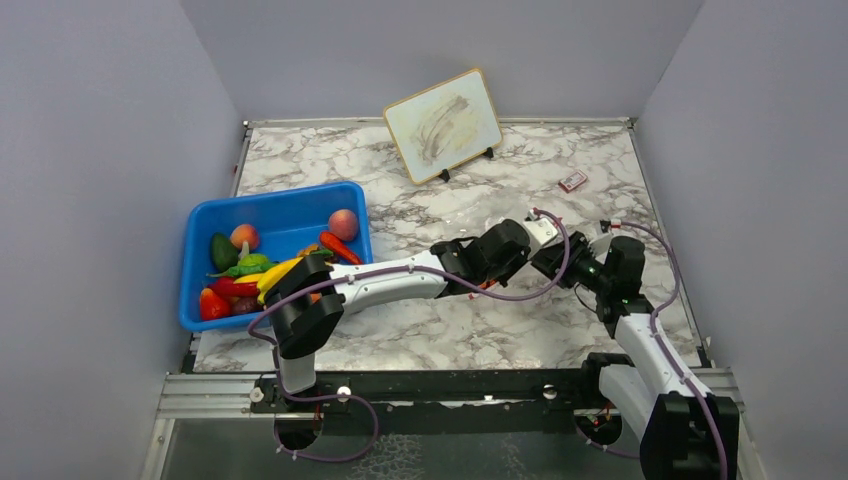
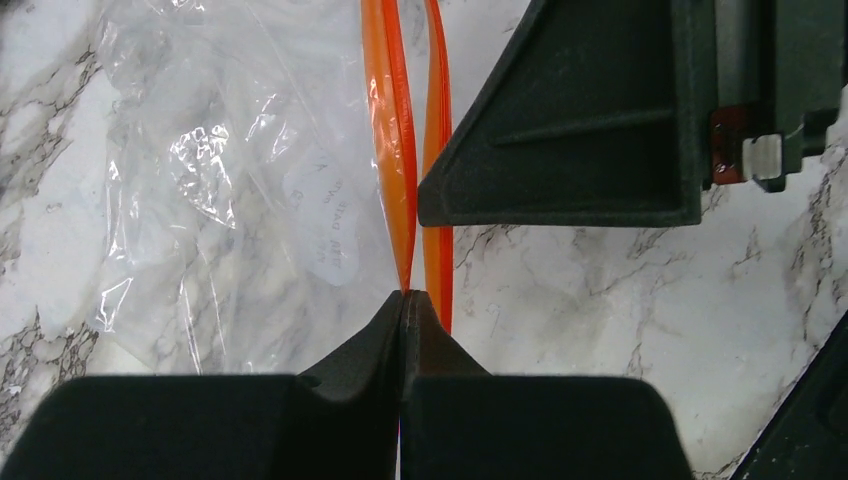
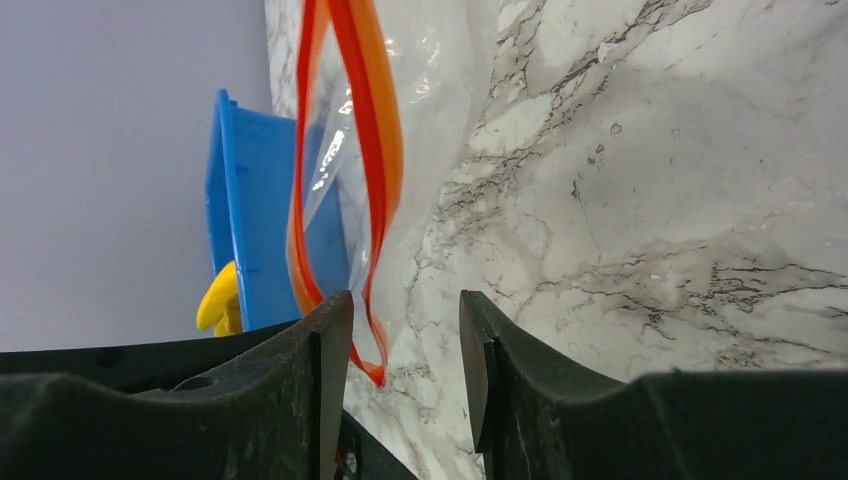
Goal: Place the food in the zip-top bag and seal the zipper
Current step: Open the zipper of the food storage bag.
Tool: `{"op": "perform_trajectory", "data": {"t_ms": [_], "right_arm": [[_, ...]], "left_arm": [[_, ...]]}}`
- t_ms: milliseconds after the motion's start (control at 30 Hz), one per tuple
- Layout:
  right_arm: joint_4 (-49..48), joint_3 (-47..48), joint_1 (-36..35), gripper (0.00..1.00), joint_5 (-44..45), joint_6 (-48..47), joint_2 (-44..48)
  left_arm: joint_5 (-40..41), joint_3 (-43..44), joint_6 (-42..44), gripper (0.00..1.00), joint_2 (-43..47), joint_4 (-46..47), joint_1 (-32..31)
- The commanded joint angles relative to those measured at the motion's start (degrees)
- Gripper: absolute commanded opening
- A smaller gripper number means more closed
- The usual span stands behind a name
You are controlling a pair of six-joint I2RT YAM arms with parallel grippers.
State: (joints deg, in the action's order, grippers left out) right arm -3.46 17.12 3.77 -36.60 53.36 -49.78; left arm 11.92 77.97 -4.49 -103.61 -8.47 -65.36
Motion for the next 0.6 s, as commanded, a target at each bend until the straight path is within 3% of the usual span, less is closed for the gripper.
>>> {"op": "perform_trajectory", "data": {"t_ms": [0,267,500,567], "right_arm": [[-4.0,-0.2,0.2,0.43,-1.8,0.4,-0.5],[-6.6,-1.1,0.2,0.4,-1.6,-0.3,-2.1],[-3.5,0.0,0.2,0.02,-1.0,-4.0,2.2],[-0.8,1.2,0.2,0.01,-1.8,-5.6,2.5]], "left_arm": [[-1.6,2.3,-2.5,0.0,2.0,0.1,-0.1],[-4.2,2.4,-5.8,0.0,2.5,0.7,-0.1],[-6.7,1.5,-12.5,0.0,4.8,0.6,1.2],[-7.5,1.0,-15.7,0.0,5.8,-0.1,2.8]]}}
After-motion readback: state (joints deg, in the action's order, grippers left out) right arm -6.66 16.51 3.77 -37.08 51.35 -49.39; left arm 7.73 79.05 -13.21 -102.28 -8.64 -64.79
